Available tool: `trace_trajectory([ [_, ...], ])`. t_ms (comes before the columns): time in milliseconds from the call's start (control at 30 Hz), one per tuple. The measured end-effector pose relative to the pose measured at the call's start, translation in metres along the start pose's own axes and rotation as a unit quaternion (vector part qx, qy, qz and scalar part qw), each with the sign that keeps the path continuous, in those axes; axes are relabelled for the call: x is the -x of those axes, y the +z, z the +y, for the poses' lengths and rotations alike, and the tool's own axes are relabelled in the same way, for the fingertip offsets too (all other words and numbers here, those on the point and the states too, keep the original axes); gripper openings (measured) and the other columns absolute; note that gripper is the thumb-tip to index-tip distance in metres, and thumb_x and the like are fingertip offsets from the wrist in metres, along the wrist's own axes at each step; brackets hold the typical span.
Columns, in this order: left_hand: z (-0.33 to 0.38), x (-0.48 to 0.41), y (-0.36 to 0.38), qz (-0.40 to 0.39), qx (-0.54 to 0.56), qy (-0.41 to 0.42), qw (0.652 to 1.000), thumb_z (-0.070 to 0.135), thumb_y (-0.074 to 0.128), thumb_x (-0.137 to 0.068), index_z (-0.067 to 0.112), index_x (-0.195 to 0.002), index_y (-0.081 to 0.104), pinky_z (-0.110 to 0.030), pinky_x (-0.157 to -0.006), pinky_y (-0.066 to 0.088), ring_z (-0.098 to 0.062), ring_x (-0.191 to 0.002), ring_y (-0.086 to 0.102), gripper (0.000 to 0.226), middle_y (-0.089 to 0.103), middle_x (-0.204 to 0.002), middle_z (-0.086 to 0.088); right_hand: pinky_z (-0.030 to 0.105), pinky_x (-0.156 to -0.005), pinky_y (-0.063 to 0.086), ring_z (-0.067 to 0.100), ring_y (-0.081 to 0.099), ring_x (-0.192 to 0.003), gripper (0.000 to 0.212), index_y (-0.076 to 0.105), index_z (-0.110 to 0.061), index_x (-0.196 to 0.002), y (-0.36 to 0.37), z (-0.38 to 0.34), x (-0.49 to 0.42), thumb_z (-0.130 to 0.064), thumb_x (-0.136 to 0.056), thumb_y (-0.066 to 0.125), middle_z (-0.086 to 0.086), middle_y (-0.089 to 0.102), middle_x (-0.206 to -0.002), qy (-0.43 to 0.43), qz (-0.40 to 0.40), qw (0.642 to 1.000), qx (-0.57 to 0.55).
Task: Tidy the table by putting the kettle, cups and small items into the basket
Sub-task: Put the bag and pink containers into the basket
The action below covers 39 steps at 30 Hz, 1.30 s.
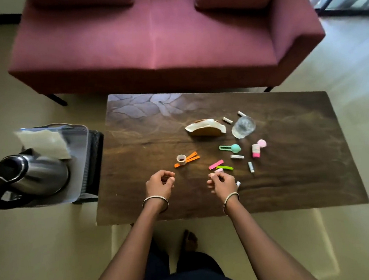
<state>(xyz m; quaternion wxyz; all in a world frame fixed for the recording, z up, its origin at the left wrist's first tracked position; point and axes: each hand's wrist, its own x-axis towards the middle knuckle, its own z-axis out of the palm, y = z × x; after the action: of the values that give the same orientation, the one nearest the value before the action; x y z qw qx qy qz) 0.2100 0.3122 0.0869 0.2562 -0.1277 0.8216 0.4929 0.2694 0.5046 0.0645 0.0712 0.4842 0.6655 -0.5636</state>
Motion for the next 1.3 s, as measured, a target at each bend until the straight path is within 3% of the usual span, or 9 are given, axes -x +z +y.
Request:
trace_trajectory([
  [200, 0.013, 0.001, 0.05, -0.045, -0.044, 0.005, 0.998, 0.012, 0.063, -0.087, 0.025, -0.082, 0.07, -0.036, -0.07, 0.06, -0.011, -0.064, 0.07, 0.015, 0.07, -0.069, 0.003, 0.025, -0.05, 0.047, 0.017, 0.062, -0.058, 0.012, 0.07, -0.003, -0.09, -0.051, 0.026, -0.017, -0.009, -0.094, 0.061, 0.012, 0.068, -0.073, 0.043, 0.057, 0.996, -0.046],
  [433, 0.011, -0.027, 0.085, -0.065, -0.085, -0.024, 0.994, 0.013, 0.063, -0.085, 0.025, -0.081, 0.07, -0.038, -0.075, 0.059, -0.013, -0.067, 0.07, 0.014, 0.07, -0.067, 0.006, 0.024, -0.047, 0.048, 0.013, 0.062, -0.054, 0.014, 0.069, -0.011, -0.081, -0.064, 0.037, -0.044, -0.013, -0.093, 0.063, 0.007, 0.068, -0.069, 0.092, 0.094, 0.989, -0.066],
  [733, 0.015, -0.072, 0.133, -0.114, -0.147, -0.066, 0.98, 0.027, 0.065, -0.086, 0.025, -0.089, 0.071, -0.037, -0.083, 0.055, -0.018, -0.083, 0.07, 0.006, 0.072, -0.084, 0.003, 0.023, -0.048, 0.049, 0.015, 0.063, -0.056, 0.014, 0.069, -0.01, -0.082, -0.069, 0.032, -0.087, -0.013, -0.094, 0.062, 0.008, 0.069, -0.071, 0.117, 0.126, 0.982, -0.085],
  [867, 0.018, -0.081, 0.161, -0.115, -0.166, -0.117, 0.972, 0.039, 0.071, -0.083, 0.023, -0.095, 0.07, -0.033, -0.08, 0.054, -0.017, -0.086, 0.066, 0.021, 0.068, -0.082, 0.006, 0.021, -0.048, 0.052, 0.014, 0.067, -0.058, 0.014, 0.071, -0.013, -0.083, -0.083, 0.031, -0.105, -0.014, -0.094, 0.062, 0.007, 0.072, -0.071, 0.125, 0.148, 0.978, -0.082],
  [1133, 0.002, -0.095, 0.216, -0.114, -0.149, -0.255, 0.948, 0.058, 0.073, -0.075, 0.016, -0.114, 0.066, -0.038, -0.093, 0.05, -0.026, -0.113, 0.059, 0.058, 0.065, -0.121, -0.007, 0.023, -0.051, 0.052, 0.014, 0.069, -0.058, 0.013, 0.073, -0.013, -0.086, -0.104, 0.047, -0.139, -0.017, -0.093, 0.063, 0.007, 0.074, -0.072, 0.126, 0.155, 0.978, -0.065],
  [1300, 0.004, -0.098, 0.248, -0.061, -0.144, -0.28, 0.947, 0.059, 0.075, -0.071, 0.017, -0.113, 0.061, -0.038, -0.088, 0.05, -0.027, -0.11, 0.06, 0.061, 0.064, -0.119, -0.007, 0.022, -0.05, 0.052, 0.012, 0.07, -0.059, 0.013, 0.074, -0.016, -0.084, -0.121, 0.064, -0.16, -0.02, -0.092, 0.065, 0.005, 0.074, -0.071, 0.128, 0.129, 0.982, -0.06],
])
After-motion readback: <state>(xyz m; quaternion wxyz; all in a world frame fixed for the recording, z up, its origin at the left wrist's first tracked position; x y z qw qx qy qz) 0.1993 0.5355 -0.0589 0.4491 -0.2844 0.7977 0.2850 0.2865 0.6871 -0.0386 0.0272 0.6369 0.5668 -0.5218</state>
